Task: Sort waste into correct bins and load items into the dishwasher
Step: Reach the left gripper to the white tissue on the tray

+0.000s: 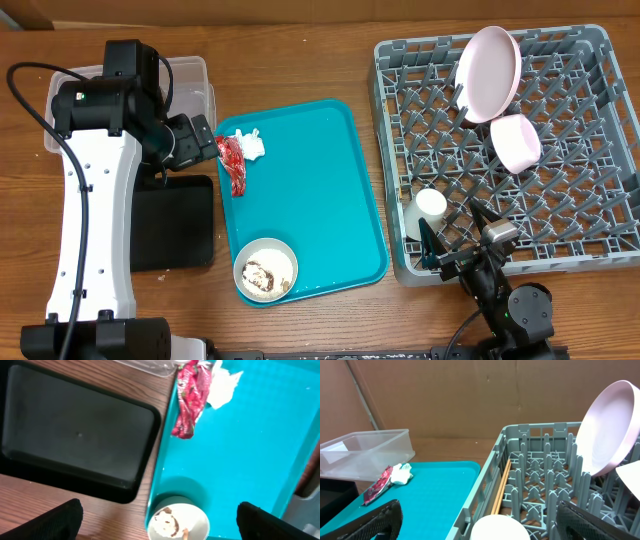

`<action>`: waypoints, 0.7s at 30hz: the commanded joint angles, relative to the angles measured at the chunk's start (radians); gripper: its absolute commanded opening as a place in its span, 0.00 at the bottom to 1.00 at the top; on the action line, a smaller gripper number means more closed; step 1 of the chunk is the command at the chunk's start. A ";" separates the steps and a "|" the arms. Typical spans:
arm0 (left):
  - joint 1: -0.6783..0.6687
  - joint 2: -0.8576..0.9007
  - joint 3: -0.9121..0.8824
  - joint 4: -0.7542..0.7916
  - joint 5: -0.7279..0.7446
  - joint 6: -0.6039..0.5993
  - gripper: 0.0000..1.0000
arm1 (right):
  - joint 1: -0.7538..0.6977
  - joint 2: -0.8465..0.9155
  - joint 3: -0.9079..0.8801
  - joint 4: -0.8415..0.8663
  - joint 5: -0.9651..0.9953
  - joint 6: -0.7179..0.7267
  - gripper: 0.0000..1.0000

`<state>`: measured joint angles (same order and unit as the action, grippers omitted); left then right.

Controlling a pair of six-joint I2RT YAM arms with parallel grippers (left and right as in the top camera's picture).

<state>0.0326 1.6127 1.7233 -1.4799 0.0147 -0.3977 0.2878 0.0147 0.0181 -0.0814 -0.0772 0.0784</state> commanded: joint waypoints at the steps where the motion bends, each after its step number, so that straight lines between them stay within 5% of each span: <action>1: 0.000 0.003 0.013 -0.003 0.149 -0.051 1.00 | -0.005 -0.008 -0.010 0.005 0.008 0.004 1.00; 8: -0.045 0.004 0.011 0.029 0.271 -0.037 1.00 | -0.005 -0.008 -0.010 0.005 0.008 0.004 1.00; 17: -0.375 0.072 -0.081 0.055 -0.193 -0.153 1.00 | -0.005 -0.008 -0.010 0.005 0.008 0.004 1.00; 21: -0.438 0.127 -0.118 0.121 -0.257 -0.156 0.75 | -0.005 -0.008 -0.010 0.005 0.008 0.004 1.00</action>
<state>-0.3874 1.7023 1.6268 -1.3701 -0.1146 -0.5278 0.2878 0.0147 0.0181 -0.0822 -0.0769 0.0780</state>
